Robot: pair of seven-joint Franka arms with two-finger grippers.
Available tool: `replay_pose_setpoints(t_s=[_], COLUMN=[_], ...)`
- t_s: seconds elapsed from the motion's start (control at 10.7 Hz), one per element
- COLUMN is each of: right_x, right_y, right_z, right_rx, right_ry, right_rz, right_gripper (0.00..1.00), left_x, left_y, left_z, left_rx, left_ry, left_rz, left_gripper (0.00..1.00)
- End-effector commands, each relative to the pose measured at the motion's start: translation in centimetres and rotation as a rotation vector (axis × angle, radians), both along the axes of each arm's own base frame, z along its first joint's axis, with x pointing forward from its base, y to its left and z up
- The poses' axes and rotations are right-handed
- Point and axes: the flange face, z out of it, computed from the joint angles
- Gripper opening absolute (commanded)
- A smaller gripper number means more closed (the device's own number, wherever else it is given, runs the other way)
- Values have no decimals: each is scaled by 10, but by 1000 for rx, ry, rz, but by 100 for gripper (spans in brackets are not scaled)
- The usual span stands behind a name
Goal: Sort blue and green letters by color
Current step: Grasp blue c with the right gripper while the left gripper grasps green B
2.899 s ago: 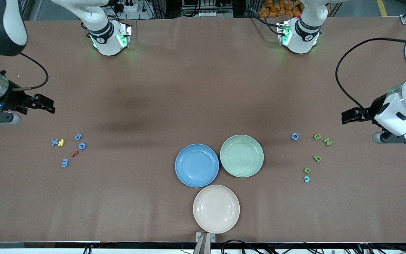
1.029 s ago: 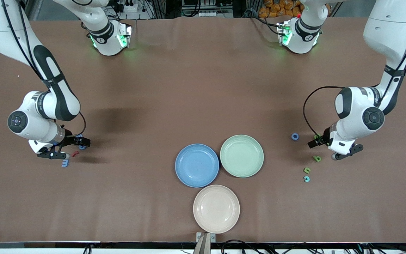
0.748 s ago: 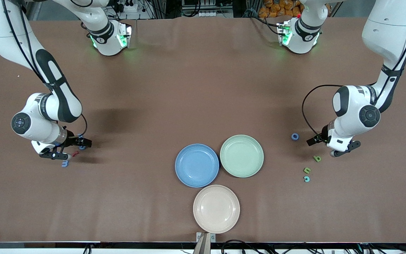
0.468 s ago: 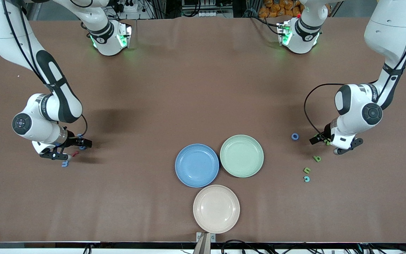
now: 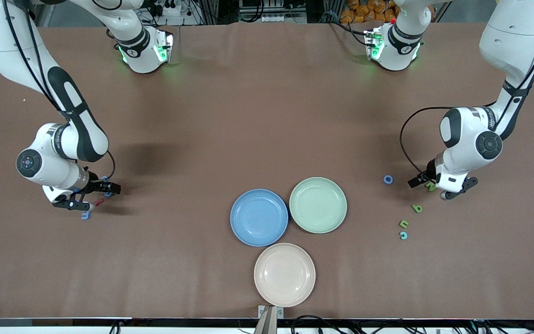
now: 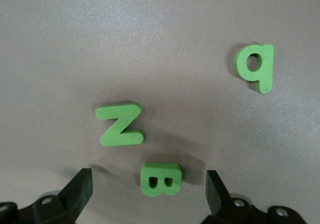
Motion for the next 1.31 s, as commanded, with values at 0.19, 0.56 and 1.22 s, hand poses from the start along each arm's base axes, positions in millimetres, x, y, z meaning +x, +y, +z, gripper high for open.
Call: replay_pose_setpoints(t_s=[0.19, 0.56, 1.22], right_x=[3, 7, 20], right_y=[-2, 9, 164], right_z=[-13, 4, 84], right_rx=[9, 16, 96], right_ry=[-15, -2, 59], right_rz=[-21, -6, -175], right_gripper=[0, 0, 0], left_x=[-17, -17, 19], left_y=[-5, -8, -45], left_z=[4, 2, 52], left_rx=[-4, -4, 12], left_ry=[-43, -52, -46], left_rz=[54, 69, 8], left_gripper=[89, 18, 10])
